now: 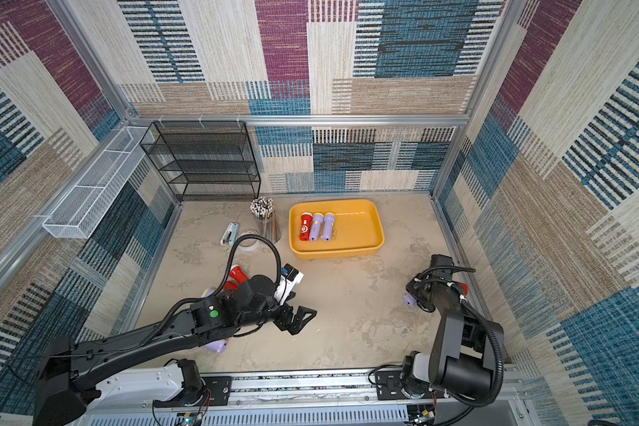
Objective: Put the flashlights into the storage boxes
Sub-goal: Pick up the flashlight from the center of the board, then place the flashlight at the storage box.
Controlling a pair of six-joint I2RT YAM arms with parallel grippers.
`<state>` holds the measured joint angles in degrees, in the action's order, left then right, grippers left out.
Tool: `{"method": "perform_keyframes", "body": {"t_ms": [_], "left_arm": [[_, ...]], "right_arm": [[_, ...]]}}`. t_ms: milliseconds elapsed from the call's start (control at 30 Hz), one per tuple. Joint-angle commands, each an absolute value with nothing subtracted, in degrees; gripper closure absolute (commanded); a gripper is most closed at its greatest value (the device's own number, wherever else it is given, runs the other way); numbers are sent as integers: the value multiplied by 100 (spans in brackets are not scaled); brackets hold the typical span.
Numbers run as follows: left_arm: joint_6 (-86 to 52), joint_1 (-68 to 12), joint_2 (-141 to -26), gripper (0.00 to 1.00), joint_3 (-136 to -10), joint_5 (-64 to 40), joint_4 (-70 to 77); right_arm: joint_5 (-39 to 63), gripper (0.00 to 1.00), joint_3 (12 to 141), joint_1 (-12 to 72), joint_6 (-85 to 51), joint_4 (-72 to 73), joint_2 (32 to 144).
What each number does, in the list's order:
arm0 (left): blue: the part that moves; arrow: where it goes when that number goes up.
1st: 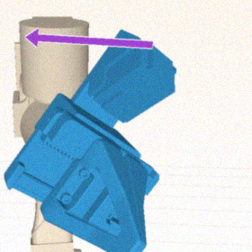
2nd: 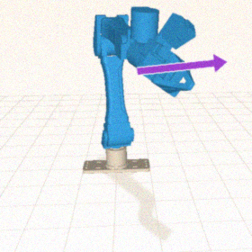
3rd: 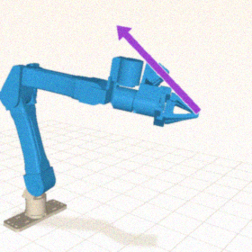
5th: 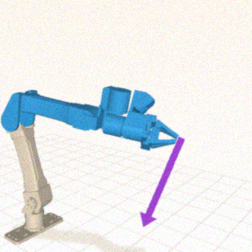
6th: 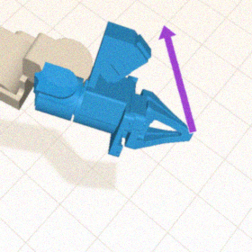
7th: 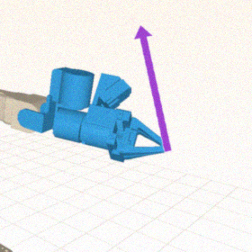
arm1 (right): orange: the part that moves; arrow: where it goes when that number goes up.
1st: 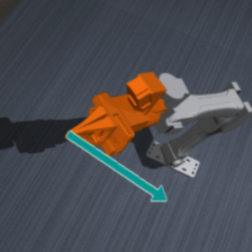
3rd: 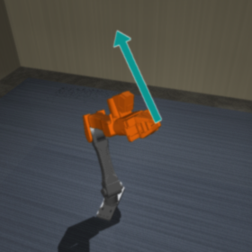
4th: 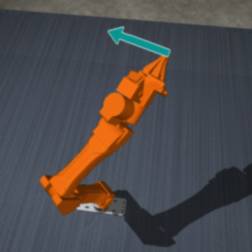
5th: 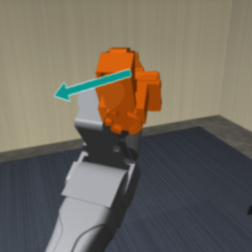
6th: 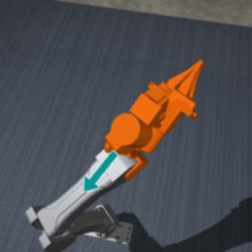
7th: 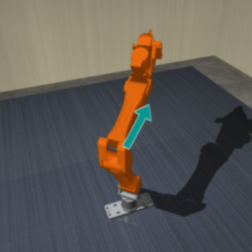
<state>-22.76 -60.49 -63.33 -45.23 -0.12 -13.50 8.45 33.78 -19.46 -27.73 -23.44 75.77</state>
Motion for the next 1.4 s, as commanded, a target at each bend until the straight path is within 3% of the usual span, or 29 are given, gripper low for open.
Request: {"method": "perform_keyframes", "body": {"t_ms": [0, 300, 700, 967, 1367], "left_arm": [[-2268, -6039, -6145, 0, -4411, 361, -1528], [-2183, -6031, -5954, 1, -4226, 535, -1535], [-1959, -5983, -5952, 1, -4276, 855, -1845], [-2008, -5907, -6050, 1, -4491, 849, -1891], [-1398, -5687, -7490, 1, -6338, 451, -2002]], "right_arm": [[908, 60, 3417, -1933, -2715, -2260, 7493], [884, 61, 3775, -1680, -2892, -2543, 7418], [414, 61, 5884, -69, -3306, -3125, 7852], [358, 60, 7377, 679, -3178, -3085, 9283], [540, 60, 9784, 1479, -2952, -3365, 11991]]}}
